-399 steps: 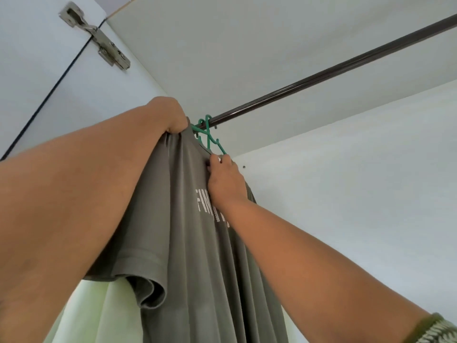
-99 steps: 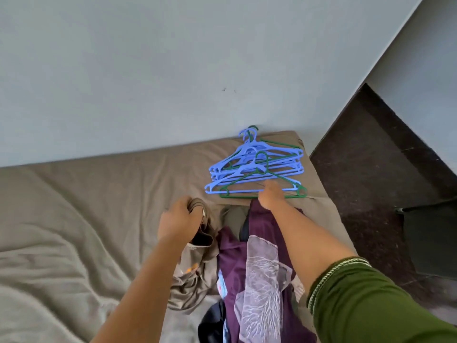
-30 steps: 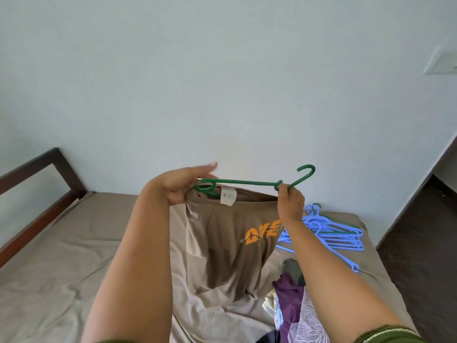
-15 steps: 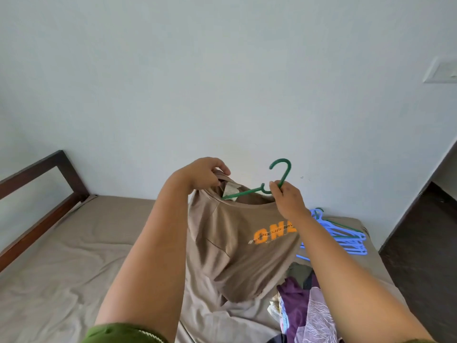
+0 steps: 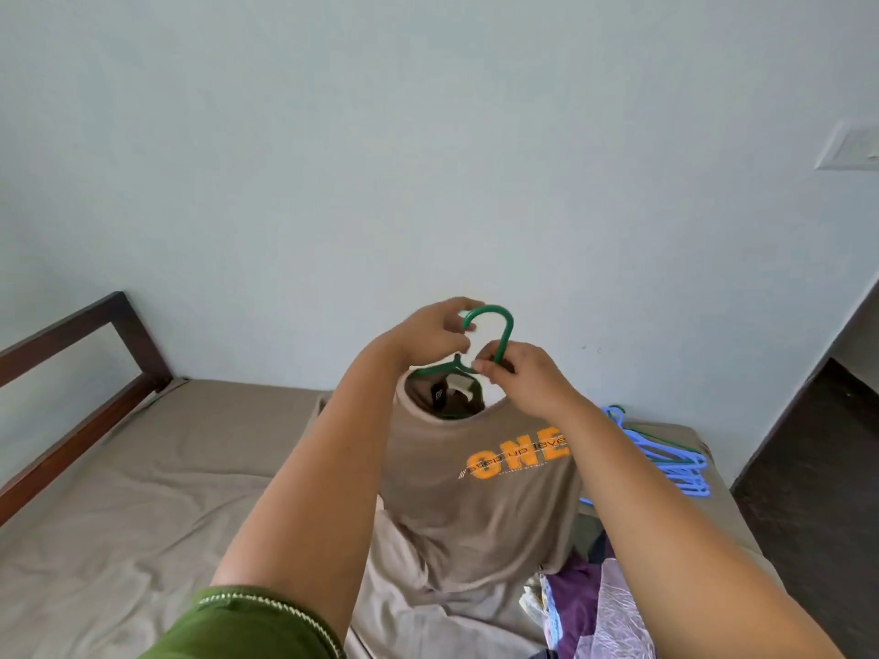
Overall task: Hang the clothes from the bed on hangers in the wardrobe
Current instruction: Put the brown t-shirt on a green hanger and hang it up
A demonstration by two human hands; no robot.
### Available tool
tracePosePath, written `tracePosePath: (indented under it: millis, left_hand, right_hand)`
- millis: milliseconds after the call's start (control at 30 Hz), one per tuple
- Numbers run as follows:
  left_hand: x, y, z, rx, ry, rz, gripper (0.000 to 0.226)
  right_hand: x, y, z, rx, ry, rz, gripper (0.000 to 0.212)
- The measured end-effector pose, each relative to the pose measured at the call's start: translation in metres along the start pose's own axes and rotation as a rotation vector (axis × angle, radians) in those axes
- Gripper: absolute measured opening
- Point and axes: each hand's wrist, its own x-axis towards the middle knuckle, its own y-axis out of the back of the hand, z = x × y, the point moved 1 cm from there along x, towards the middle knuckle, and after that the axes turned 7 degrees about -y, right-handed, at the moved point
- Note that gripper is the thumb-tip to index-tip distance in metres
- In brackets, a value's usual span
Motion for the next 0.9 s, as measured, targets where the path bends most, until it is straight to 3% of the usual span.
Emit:
tracePosePath:
  millis: [100, 167, 233, 300, 433, 567, 633, 700, 800, 900]
  left_hand:
    - [-0.019, 0.012, -0.027, 0.113, -0.145, 0.546, 0.022]
    - [-0.033, 0.017, -0.046, 0.247, -0.165, 0.698, 0.025]
    - [-0.041, 0.019, -0.063, 0.324, -0.144, 0.622, 0.038]
    - [-0.044, 0.018, -0.073, 0.357, -0.132, 0.563, 0.035]
    - [-0.042, 0.023, -0.072, 0.411, -0.108, 0.646, 0.022]
    - [-0.045, 0.023, -0.069, 0.554, -0.155, 0.663, 0.090]
    - [-0.047, 0.013, -0.070, 0.619, -0.129, 0.745, 0.103]
    - [-0.049, 0.002, -0.070, 0.577, -0.127, 0.811, 0.093]
    - [-0.050, -0.002, -0.066, 0.349, -0.103, 0.848, 0.051]
    - [-0.046, 0.008, -0.062, 0.342, -0.060, 0.853, 0.028]
  right_hand:
    - [0.003, 0.007, 0.007, 0.019, -0.061, 0.165, 0.016]
    - [0.005, 0.013, 0.013, 0.076, -0.128, 0.231, 0.019]
    - [0.008, 0.019, 0.016, 0.150, -0.174, 0.256, 0.022]
    - [0.009, 0.022, 0.014, 0.186, -0.195, 0.263, 0.024]
    - [0.010, 0.021, 0.011, 0.179, -0.198, 0.265, 0.027]
    - [0.009, 0.025, 0.008, 0.279, -0.220, 0.278, 0.031]
    - [0.009, 0.027, 0.006, 0.319, -0.237, 0.286, 0.032]
    - [0.009, 0.029, 0.004, 0.359, -0.245, 0.288, 0.032]
    - [0.009, 0.029, 0.002, 0.388, -0.252, 0.284, 0.034]
    - [0.009, 0.030, 0.005, 0.391, -0.263, 0.307, 0.035]
